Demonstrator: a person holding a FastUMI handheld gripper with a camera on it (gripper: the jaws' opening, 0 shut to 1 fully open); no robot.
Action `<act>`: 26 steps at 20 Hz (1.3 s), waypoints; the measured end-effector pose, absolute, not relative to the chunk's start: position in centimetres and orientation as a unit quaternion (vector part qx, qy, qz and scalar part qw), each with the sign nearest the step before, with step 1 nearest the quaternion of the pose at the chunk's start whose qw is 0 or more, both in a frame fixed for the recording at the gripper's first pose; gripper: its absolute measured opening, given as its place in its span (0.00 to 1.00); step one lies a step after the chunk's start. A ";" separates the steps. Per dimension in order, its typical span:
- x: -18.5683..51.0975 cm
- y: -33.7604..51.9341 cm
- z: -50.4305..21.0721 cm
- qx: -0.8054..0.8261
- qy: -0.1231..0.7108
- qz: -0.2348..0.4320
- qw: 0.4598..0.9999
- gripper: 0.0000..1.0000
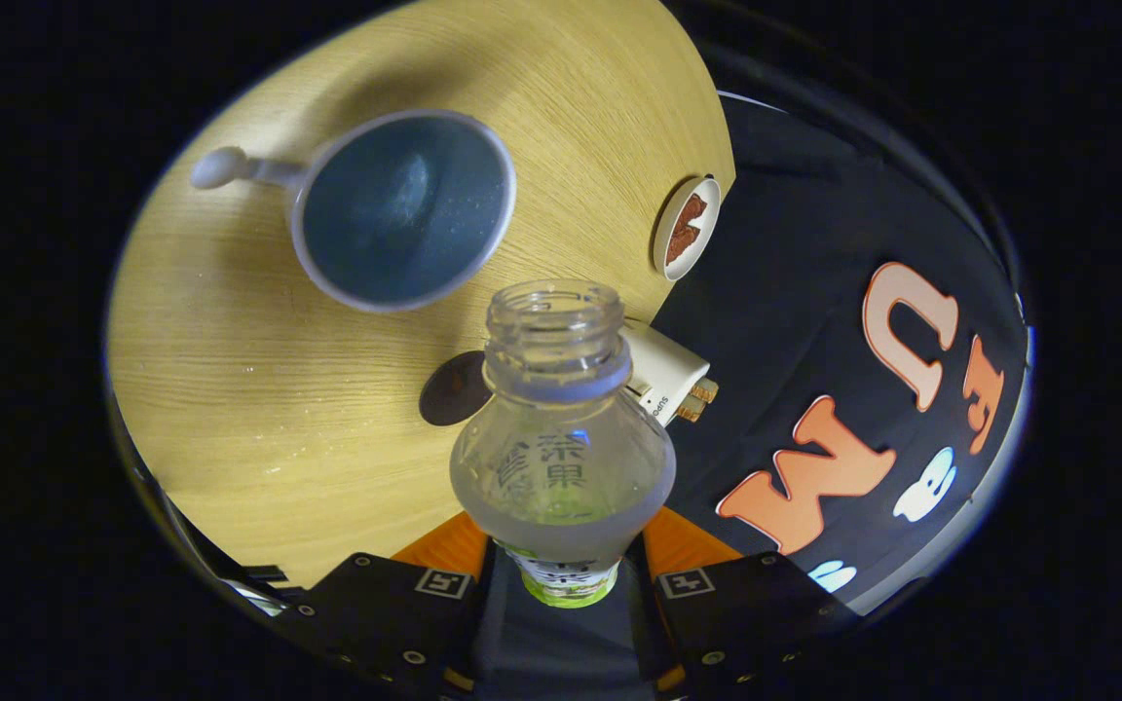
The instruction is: Take the bottle from table, then pour the juice into the cup, finally place the bottle on the coaster
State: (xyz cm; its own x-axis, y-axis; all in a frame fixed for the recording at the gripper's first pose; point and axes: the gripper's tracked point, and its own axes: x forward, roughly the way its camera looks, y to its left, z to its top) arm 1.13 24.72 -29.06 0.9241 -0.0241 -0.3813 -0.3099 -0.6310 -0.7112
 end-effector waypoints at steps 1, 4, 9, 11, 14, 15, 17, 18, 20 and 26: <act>1.0 24.6 -29.2 -0.877 0.099 0.170 0.439 0.55; 0.1 23.9 -30.2 -0.830 0.124 0.182 0.513 0.55; -0.8 24.1 -30.0 -0.722 0.154 0.206 0.643 0.56; -1.0 24.1 -29.6 -0.665 0.172 0.214 0.694 0.55; -0.8 24.2 -28.6 -0.587 0.184 0.218 0.757 0.56; -0.7 24.2 -28.4 -0.560 0.192 0.218 0.776 0.56; -0.3 24.1 -28.7 -0.491 0.205 0.223 0.817 0.56; 0.1 24.0 -28.7 -0.458 0.213 0.224 0.833 0.56; 1.1 23.5 -28.5 -0.400 0.225 0.223 0.860 0.56; 5.8 21.9 -29.0 -0.238 0.245 0.205 0.917 0.56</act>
